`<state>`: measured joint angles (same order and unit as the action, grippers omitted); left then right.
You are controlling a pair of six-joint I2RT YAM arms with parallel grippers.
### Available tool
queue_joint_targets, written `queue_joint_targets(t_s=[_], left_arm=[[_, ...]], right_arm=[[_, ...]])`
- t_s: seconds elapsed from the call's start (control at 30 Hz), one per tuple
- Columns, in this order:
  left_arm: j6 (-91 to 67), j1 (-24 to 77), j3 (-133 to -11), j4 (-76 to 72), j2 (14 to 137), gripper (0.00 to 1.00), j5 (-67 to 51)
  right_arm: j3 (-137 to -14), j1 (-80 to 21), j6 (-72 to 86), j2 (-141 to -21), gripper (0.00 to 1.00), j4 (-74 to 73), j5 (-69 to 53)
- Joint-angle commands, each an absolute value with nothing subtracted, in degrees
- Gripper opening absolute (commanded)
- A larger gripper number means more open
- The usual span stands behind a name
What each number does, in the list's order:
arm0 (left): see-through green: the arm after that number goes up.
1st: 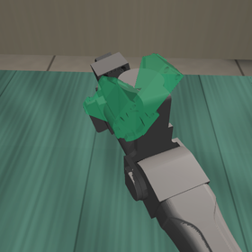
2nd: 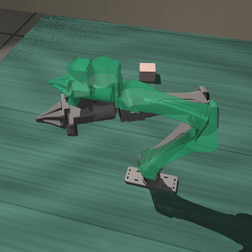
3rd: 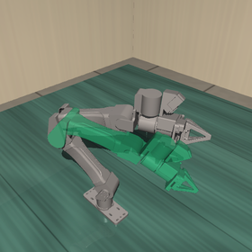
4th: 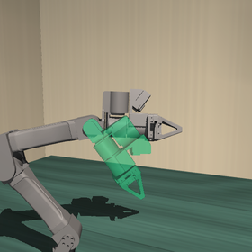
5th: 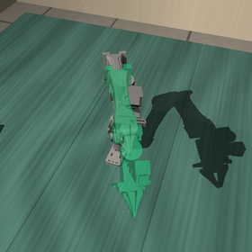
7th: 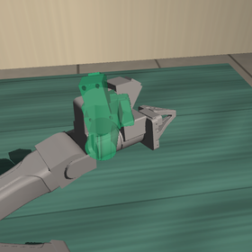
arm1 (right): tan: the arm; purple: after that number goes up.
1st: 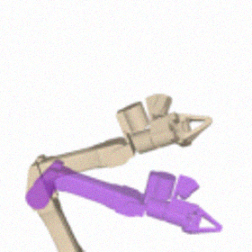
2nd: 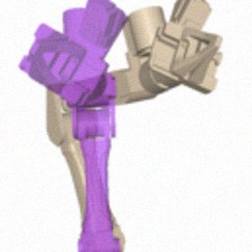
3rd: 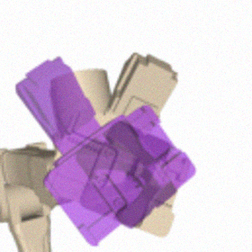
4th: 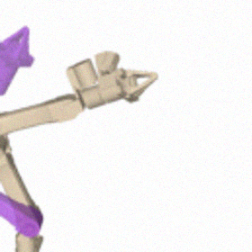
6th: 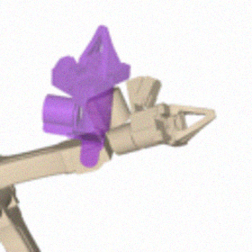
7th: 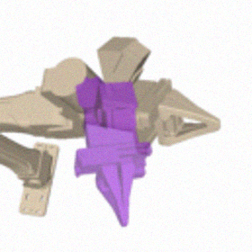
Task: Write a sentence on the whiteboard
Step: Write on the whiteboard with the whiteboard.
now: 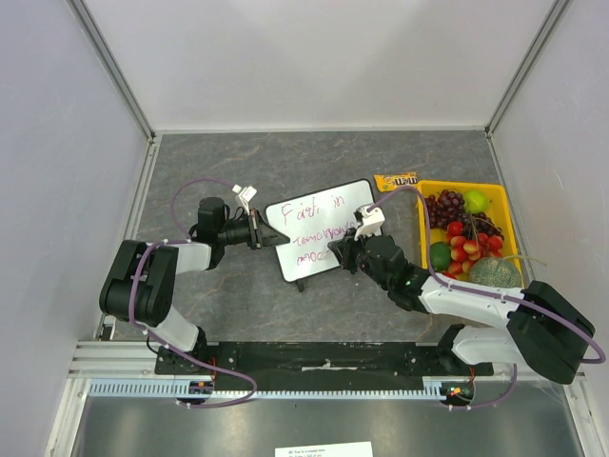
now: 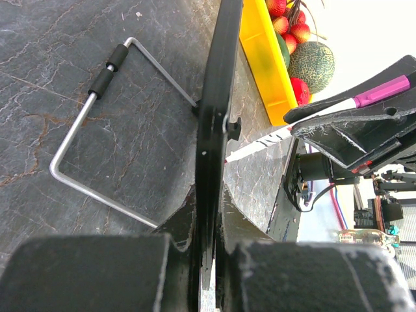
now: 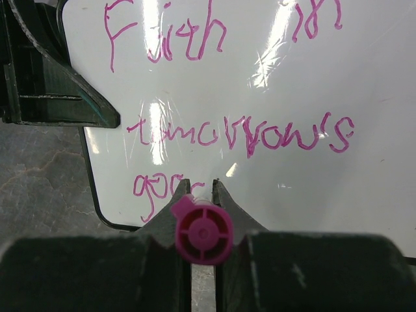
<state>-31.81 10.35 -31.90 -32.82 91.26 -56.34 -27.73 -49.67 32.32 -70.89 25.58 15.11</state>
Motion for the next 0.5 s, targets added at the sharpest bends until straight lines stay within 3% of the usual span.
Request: queue_joint_targets(t_s=[0.0, 0.47], left_arm=[[-26.54, 9.58, -31.20, -26.02, 93.52, 0.02, -45.44], [-26.63, 9.58, -31.03, -26.02, 93.43, 0.02, -45.44]], right_arm=[[-29.00, -49.48, 30.15, -70.49, 0.00, 23.02, 19.07], [-29.97, -49.39, 30.41, -67.07, 0.00, 23.11, 21.27]])
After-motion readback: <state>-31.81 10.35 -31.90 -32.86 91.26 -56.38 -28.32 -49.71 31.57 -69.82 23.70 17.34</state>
